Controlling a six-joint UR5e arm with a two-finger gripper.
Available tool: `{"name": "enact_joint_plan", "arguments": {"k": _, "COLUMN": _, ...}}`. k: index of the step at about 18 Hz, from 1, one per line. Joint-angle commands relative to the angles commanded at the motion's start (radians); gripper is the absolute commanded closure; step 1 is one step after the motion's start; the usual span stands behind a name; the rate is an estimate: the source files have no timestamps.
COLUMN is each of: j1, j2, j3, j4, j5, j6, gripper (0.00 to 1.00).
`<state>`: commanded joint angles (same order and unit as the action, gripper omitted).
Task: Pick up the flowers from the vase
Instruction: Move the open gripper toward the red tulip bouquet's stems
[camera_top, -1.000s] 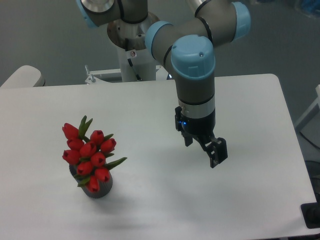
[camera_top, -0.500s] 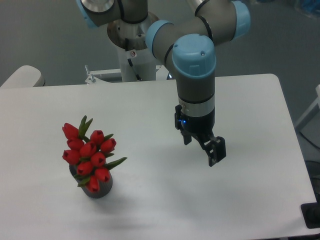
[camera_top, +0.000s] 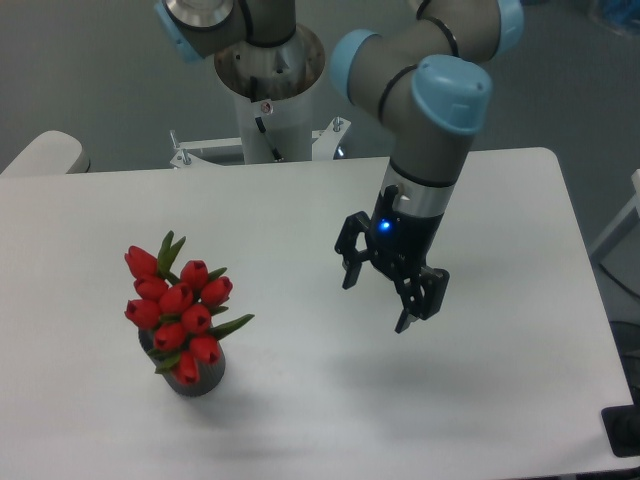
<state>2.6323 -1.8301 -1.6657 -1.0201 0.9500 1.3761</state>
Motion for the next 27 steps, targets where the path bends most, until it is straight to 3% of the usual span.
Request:
{"name": "enact_joint_plan", "arguments": {"k": 3, "j1": 0.003, "j2": 0.023, "j3": -0.080, "j4": 0.000, "j5": -0.115, "j6": -0.047, "gripper": 0.00}}
{"name": "enact_joint_plan", "arguments": {"k": 9, "j1": -0.020, "j2": 0.052, "j3": -0.153, "j4": 0.005, "j5": -0.259, "j6": -0.163, "gripper": 0.00}}
{"name": "enact_joint_plan", "arguments": {"k": 17, "j1": -0.086, "j2": 0.061, "j3": -0.273, "j4": 0.178, "j5": -0.298, "j6": -0.170, "gripper": 0.00}}
{"name": "enact_joint_plan", "arguments": {"k": 27, "j1": -0.146, "j2": 0.011, "j3": -0.261, "j4": 0.267, "j5": -0.338, "j6": -0.213, "gripper": 0.00}}
